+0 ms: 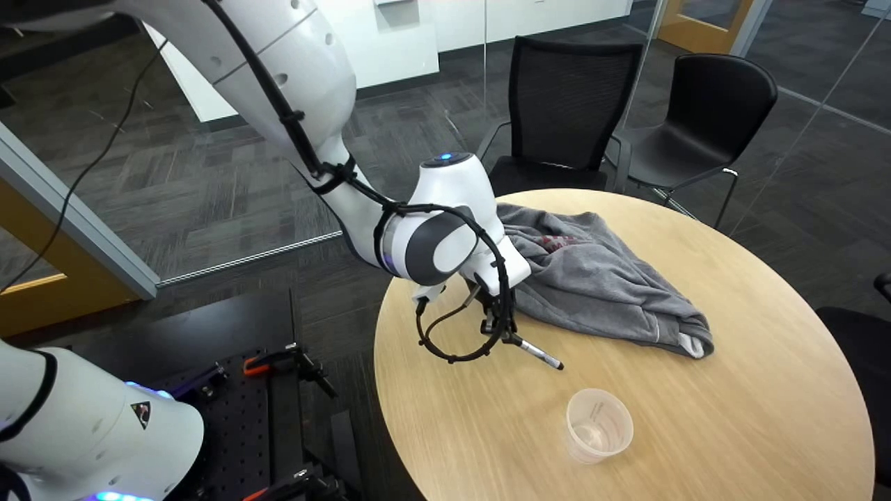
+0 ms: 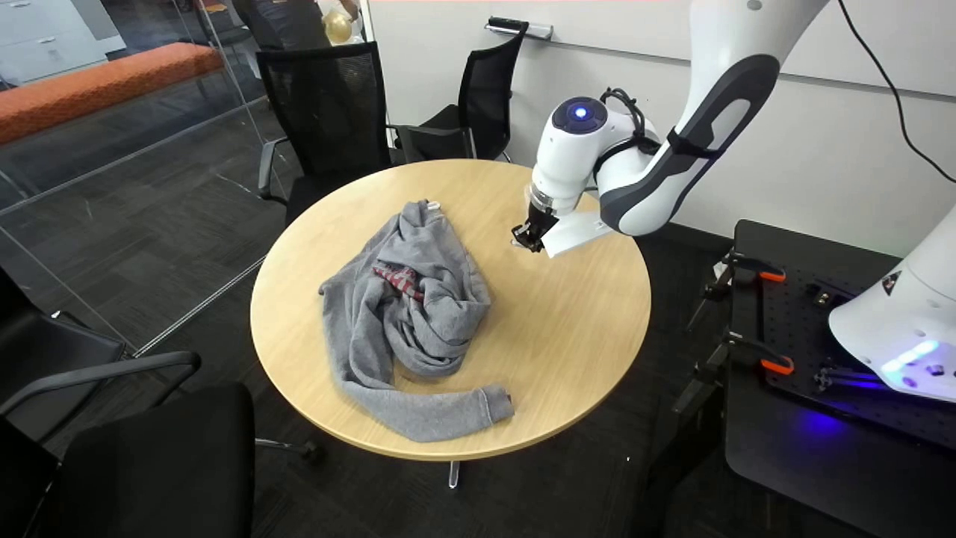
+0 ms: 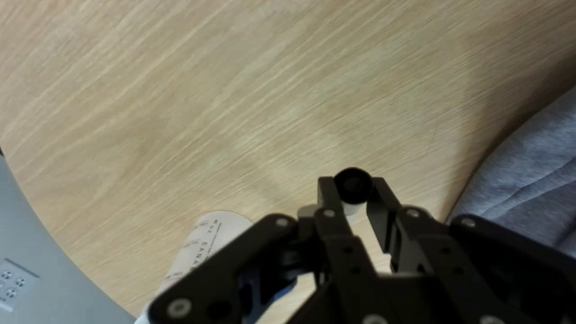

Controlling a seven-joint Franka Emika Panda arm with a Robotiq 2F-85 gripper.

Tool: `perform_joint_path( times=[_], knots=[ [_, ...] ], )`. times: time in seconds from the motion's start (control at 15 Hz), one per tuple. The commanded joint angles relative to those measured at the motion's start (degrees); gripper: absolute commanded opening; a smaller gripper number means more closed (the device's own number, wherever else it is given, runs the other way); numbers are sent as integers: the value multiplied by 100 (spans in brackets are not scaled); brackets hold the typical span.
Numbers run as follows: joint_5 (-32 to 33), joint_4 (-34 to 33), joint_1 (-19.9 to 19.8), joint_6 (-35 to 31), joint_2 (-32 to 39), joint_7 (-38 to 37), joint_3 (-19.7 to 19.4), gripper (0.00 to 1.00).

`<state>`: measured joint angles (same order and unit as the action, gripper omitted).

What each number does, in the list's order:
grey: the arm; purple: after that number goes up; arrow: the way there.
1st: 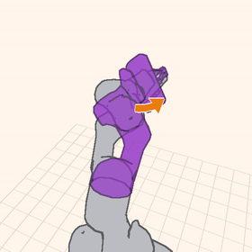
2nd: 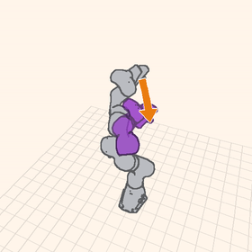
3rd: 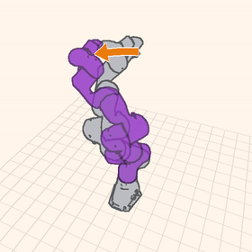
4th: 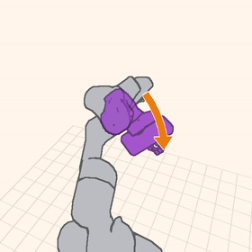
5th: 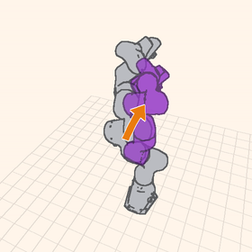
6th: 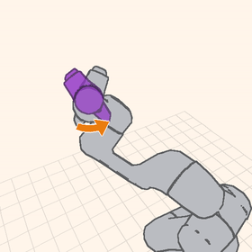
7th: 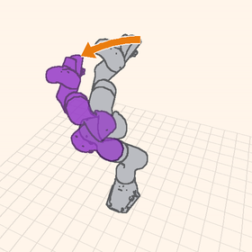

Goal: Put the marker in the cup then put it back on the table

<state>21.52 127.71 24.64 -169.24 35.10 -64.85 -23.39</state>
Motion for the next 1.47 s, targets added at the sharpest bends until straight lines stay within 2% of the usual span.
perform_joint_path(
  times=[0.0,0.67,0.73,0.8,1.07,1.27,1.4],
  knots=[
    [-225,-183,405,-419,503,18,-338,6],
    [-1286,-465,791,-700,1299,556,-453,6],
    [-1362,-456,831,-684,1308,614,-460,47],
    [-1438,-453,853,-702,1323,692,-457,48],
    [-1656,-257,1134,-849,1170,874,-602,77],
    [-1881,-22,1506,-1095,968,933,-862,98],
    [-2107,135,1703,-1115,762,1077,-986,100]
  ],
)
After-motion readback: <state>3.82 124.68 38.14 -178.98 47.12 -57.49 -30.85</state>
